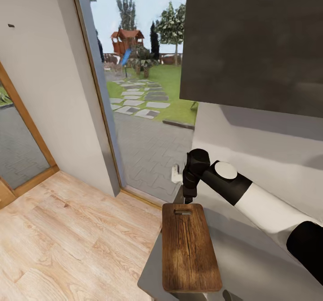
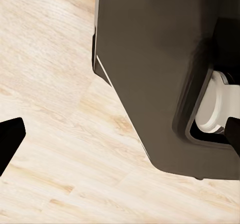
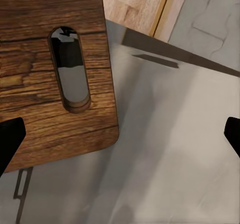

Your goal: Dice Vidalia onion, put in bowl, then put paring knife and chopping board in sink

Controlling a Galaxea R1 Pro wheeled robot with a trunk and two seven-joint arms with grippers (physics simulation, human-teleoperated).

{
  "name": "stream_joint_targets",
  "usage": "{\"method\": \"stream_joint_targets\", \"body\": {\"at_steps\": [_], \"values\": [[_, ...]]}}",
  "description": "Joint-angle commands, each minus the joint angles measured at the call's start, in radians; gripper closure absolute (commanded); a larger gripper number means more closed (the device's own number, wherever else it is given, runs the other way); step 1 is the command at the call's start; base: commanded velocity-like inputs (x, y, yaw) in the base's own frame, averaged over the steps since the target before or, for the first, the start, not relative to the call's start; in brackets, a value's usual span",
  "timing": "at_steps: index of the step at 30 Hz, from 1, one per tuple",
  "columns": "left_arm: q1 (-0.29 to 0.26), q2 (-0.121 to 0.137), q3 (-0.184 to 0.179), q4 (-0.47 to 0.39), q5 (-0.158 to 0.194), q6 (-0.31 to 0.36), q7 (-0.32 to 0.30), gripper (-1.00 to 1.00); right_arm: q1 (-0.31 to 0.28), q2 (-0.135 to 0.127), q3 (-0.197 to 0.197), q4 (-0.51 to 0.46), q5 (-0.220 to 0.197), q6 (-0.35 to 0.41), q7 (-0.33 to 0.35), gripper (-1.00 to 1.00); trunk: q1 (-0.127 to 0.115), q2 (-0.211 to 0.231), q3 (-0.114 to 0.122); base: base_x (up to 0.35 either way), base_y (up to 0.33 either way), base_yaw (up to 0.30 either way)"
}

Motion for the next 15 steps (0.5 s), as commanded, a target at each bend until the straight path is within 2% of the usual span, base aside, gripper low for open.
{"method": "stream_joint_targets", "body": {"at_steps": [1, 15], "values": [[0.0, 0.0, 0.006, -0.002, 0.001, -0.001, -0.001, -1.0, -0.001, 0.0, 0.003, -0.002, 0.006, 0.01, 0.007, -1.0, 0.001, -0.002, -0.003, 0.0, 0.0, 0.0], [0.0, 0.0, 0.006, -0.002, 0.001, -0.001, -0.001, -1.0, -0.001, 0.0, 0.011, -0.002, 0.006, 0.011, 0.007, -1.0, 0.001, -0.002, -0.019, 0.0, 0.0, 0.0]]}}
